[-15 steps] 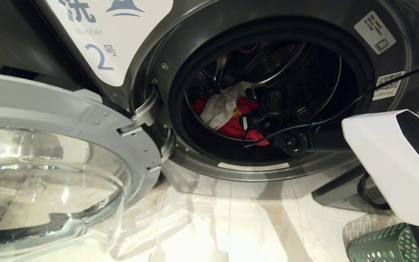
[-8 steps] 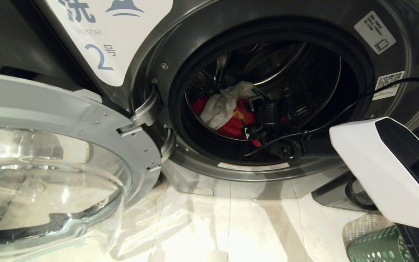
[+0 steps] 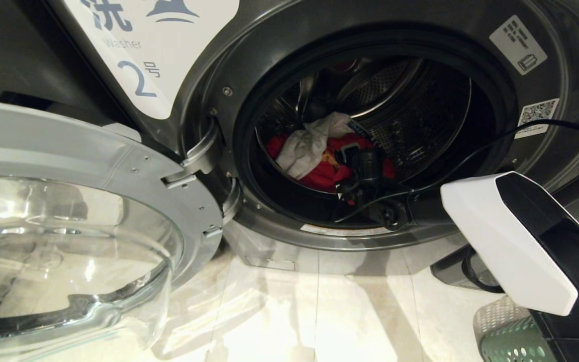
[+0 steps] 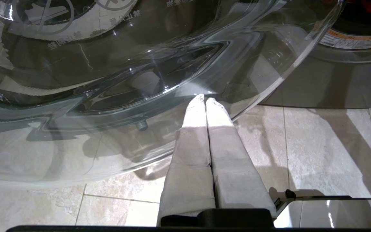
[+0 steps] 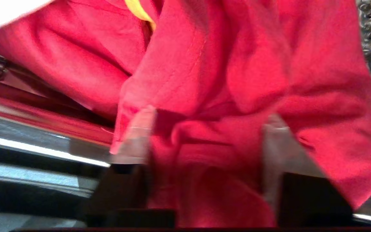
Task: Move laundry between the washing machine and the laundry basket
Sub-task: Pick a cloth and place it into the basket
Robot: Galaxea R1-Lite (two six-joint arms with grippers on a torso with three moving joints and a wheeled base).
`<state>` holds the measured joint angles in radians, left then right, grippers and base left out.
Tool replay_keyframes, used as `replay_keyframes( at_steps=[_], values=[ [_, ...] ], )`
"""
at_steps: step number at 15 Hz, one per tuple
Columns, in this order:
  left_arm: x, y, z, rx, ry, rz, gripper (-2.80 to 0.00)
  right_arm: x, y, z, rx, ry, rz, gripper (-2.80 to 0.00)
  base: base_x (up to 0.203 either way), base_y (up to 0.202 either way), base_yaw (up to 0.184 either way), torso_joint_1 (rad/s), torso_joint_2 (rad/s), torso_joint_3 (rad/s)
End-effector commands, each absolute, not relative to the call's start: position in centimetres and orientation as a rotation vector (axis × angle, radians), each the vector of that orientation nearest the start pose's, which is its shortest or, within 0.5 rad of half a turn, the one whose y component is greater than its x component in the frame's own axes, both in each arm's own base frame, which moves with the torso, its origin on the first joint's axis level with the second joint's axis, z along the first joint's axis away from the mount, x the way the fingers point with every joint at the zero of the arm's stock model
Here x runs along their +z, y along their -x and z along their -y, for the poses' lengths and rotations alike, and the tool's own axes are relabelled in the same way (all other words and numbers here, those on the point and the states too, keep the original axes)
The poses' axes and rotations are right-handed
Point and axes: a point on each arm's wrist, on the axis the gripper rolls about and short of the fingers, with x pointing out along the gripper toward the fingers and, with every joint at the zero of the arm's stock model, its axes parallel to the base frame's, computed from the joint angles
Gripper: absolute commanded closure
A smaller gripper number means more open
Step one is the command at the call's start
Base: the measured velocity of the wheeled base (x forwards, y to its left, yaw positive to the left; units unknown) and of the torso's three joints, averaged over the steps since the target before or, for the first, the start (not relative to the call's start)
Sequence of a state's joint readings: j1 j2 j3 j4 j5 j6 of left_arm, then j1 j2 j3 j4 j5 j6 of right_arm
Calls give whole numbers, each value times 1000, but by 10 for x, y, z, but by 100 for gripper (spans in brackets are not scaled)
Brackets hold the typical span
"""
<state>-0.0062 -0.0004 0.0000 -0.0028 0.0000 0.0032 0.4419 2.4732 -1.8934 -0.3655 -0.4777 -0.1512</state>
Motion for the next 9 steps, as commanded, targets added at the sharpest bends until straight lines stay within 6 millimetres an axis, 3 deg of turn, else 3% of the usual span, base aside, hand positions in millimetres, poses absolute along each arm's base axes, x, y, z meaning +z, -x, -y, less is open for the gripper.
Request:
replay_keyframes(
  at_steps=[1,6,9],
  values=[
    [75,23,0,-6,-3,2,0,133,-474,-214,-22,243,-193,0,0,0,0,0,0,0],
    [75,23,0,-6,-3,2,0,162,-466,-211,-24,213,-143,0,0,0,0,0,0,0],
    [75,23,0,-6,-3,2,0,178,-445,-211,-8,192,-149,0,0,0,0,0,0,0]
  ],
)
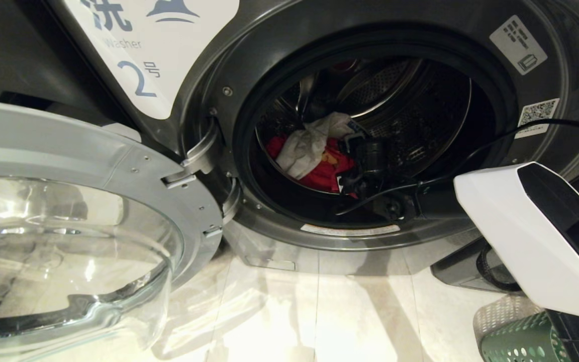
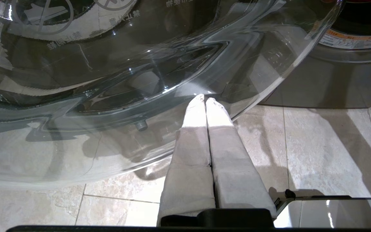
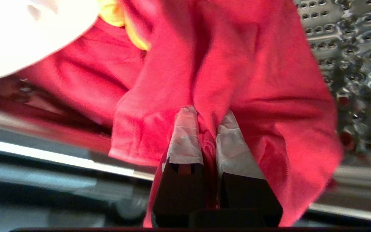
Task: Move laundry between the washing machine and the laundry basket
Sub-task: Pick a cloth and place it into the basket
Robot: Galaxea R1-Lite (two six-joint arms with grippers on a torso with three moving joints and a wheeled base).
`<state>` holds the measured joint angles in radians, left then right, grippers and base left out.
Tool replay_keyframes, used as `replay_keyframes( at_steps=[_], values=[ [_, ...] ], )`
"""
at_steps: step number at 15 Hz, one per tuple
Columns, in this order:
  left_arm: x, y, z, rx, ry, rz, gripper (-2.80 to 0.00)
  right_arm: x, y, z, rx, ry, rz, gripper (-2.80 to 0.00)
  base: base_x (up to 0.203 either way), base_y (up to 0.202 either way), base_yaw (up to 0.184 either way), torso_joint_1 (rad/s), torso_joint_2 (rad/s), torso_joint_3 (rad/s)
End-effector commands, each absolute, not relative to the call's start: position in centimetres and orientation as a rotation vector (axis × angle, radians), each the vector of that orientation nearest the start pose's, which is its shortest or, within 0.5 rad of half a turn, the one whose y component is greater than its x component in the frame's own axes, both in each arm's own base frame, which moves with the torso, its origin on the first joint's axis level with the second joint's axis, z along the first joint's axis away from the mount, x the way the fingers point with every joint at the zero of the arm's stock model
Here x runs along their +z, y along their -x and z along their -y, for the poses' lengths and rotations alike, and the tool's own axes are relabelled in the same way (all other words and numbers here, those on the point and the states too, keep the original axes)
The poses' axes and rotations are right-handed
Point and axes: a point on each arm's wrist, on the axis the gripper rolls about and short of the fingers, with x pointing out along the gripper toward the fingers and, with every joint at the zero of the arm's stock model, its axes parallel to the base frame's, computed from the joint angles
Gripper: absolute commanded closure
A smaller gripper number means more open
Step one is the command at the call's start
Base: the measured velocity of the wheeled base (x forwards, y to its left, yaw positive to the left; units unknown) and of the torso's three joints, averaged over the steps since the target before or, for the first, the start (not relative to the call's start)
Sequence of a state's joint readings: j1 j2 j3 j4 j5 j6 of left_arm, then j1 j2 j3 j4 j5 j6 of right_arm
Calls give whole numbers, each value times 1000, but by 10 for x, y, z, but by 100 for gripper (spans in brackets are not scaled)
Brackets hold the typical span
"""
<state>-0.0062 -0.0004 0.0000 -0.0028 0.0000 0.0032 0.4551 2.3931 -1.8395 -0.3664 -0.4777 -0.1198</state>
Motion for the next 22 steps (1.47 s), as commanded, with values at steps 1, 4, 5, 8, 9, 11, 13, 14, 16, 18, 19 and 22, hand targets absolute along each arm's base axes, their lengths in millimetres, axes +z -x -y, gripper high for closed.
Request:
replay_keyframes(
  at_steps=[1,4,5,8,9,11,13,14,16,18,19,22],
  values=[
    [75,23,0,-6,-3,2,0,184,-432,-209,1,189,-162,0,0,0,0,0,0,0],
    [75,23,0,-6,-3,2,0,195,-378,-210,52,159,-194,0,0,0,0,0,0,0],
    [75,23,0,-6,-3,2,0,196,-354,-209,76,157,-199,0,0,0,0,0,0,0],
    [75,23,0,-6,-3,2,0,219,-268,-192,133,127,-144,0,0,0,0,0,0,0],
    [75,23,0,-6,-3,2,0,227,-239,-182,148,114,-119,0,0,0,0,0,0,0],
    [75,23,0,-6,-3,2,0,232,-192,-156,170,95,-87,0,0,0,0,0,0,0],
    [75,23,0,-6,-3,2,0,233,-156,-129,185,68,-50,0,0,0,0,0,0,0],
    [75,23,0,-6,-3,2,0,237,-138,-115,203,41,-17,0,0,0,0,0,0,0],
    [75,23,0,-6,-3,2,0,244,-107,-89,264,-6,46,0,0,0,0,0,0,0],
    [75,23,0,-6,-3,2,0,249,-74,-61,331,-38,96,0,0,0,0,0,0,0],
    [75,23,0,-6,-3,2,0,248,-59,-48,358,-50,113,0,0,0,0,0,0,0],
    [75,23,0,-6,-3,3,0,251,-27,-17,416,-78,180,0,0,0,0,0,0,0]
  ],
)
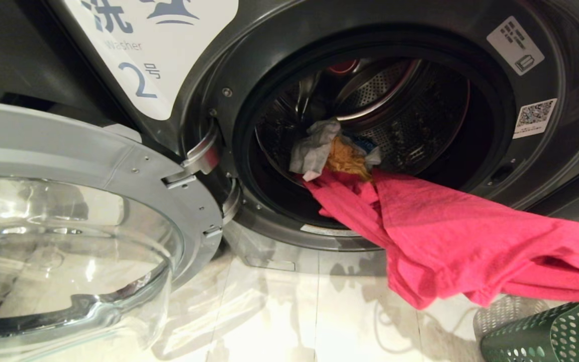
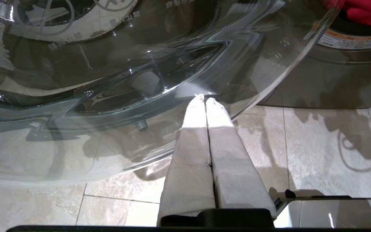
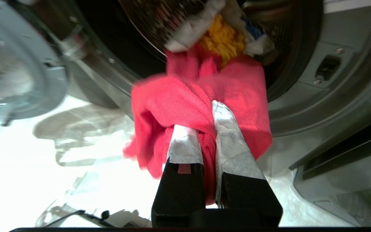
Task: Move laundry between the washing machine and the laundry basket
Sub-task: Pick a cloth and place it into the basket
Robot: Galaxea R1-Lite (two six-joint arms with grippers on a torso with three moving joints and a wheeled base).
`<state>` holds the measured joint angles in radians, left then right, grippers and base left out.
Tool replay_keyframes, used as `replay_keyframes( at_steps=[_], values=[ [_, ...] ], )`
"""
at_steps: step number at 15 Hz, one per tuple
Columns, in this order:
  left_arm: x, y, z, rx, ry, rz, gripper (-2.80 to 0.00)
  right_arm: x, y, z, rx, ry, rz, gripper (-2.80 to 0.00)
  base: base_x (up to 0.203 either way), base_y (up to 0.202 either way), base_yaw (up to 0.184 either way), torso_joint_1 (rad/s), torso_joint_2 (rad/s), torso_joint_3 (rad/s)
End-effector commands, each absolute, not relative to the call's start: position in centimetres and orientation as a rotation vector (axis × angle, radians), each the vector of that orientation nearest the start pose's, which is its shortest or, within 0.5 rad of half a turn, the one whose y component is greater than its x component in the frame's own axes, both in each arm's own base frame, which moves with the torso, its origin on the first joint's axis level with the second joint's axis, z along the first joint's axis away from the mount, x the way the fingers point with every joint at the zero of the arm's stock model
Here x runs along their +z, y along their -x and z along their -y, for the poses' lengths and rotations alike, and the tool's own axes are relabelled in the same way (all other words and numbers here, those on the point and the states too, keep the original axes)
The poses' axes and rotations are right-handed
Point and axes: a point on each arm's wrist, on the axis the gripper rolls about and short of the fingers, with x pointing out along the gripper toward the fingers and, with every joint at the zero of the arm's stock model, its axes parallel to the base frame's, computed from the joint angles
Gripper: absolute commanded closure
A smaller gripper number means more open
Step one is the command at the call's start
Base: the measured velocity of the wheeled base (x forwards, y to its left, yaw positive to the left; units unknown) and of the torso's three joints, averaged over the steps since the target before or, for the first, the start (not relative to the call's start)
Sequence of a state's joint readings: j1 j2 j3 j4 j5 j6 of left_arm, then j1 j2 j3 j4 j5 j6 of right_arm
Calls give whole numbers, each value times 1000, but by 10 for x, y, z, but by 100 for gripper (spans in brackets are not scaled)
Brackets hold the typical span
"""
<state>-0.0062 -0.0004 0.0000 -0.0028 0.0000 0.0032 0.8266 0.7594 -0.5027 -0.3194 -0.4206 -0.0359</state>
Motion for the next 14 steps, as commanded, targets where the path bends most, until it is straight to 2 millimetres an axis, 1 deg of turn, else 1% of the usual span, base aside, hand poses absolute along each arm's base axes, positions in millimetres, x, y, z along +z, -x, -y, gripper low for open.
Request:
replay_keyframes(
  at_steps=[1,5,9,11,14],
  values=[
    [75,23,0,-6,-3,2,0,262,-21,-10,421,-80,221,0,0,0,0,0,0,0],
    [75,23,0,-6,-3,2,0,296,-7,6,415,-94,327,0,0,0,0,0,0,0],
    [75,23,0,-6,-3,2,0,342,8,25,442,-158,453,0,0,0,0,0,0,0],
    [75,23,0,-6,-3,2,0,350,13,35,447,-134,502,0,0,0,0,0,0,0],
    [75,23,0,-6,-3,2,0,359,23,51,375,-126,554,0,0,0,0,0,0,0]
  ],
)
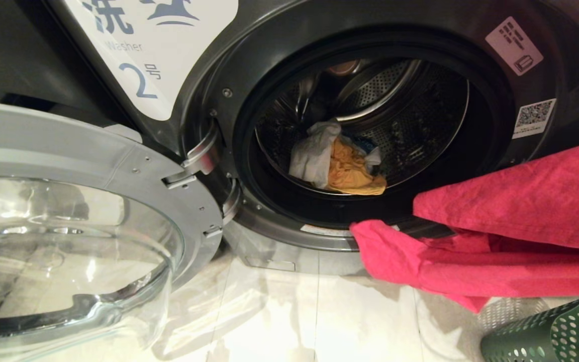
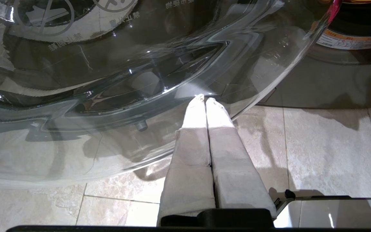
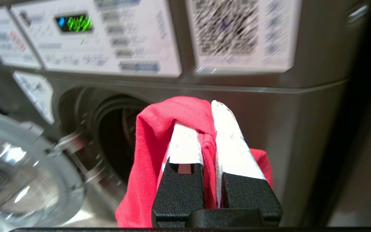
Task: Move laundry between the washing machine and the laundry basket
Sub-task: Pick a cloth and place it into the basket
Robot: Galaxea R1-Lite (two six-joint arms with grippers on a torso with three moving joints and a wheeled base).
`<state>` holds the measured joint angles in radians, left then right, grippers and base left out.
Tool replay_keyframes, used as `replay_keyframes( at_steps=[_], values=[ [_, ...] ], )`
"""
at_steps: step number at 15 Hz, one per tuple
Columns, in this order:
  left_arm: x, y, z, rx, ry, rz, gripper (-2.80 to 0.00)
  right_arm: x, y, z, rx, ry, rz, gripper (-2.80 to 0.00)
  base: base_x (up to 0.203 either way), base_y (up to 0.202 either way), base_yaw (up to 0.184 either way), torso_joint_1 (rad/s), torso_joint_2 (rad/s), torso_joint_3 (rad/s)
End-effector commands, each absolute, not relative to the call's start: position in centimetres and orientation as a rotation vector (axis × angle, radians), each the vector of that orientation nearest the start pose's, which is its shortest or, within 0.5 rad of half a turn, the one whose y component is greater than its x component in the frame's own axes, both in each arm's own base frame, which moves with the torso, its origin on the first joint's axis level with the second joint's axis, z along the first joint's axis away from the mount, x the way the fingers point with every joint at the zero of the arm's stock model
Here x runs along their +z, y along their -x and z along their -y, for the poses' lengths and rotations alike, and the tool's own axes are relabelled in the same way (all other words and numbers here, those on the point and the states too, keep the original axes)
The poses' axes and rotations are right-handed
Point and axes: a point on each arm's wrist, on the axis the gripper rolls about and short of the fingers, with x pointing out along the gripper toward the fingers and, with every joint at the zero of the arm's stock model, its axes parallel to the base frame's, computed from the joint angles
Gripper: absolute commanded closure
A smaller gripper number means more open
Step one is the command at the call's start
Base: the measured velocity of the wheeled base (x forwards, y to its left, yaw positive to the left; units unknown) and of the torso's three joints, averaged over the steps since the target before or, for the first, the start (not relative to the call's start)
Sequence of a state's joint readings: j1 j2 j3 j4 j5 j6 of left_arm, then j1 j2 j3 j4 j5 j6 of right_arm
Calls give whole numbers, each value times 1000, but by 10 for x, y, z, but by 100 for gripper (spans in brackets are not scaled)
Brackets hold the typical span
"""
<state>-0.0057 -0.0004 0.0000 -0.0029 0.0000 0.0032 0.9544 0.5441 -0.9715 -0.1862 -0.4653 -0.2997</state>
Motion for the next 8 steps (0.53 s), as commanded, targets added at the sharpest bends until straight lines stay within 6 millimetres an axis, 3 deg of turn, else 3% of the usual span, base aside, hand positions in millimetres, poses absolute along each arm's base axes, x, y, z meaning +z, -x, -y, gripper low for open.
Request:
replay_keyframes(
  at_steps=[1,4,8],
  values=[
    [75,23,0,-6,-3,2,0,363,27,57,332,-123,567,0,0,0,0,0,0,0],
    [75,23,0,-6,-3,2,0,373,33,70,200,-134,559,0,0,0,0,0,0,0],
    [75,23,0,-5,-3,2,0,364,34,64,116,-114,523,0,0,0,0,0,0,0]
  ],
)
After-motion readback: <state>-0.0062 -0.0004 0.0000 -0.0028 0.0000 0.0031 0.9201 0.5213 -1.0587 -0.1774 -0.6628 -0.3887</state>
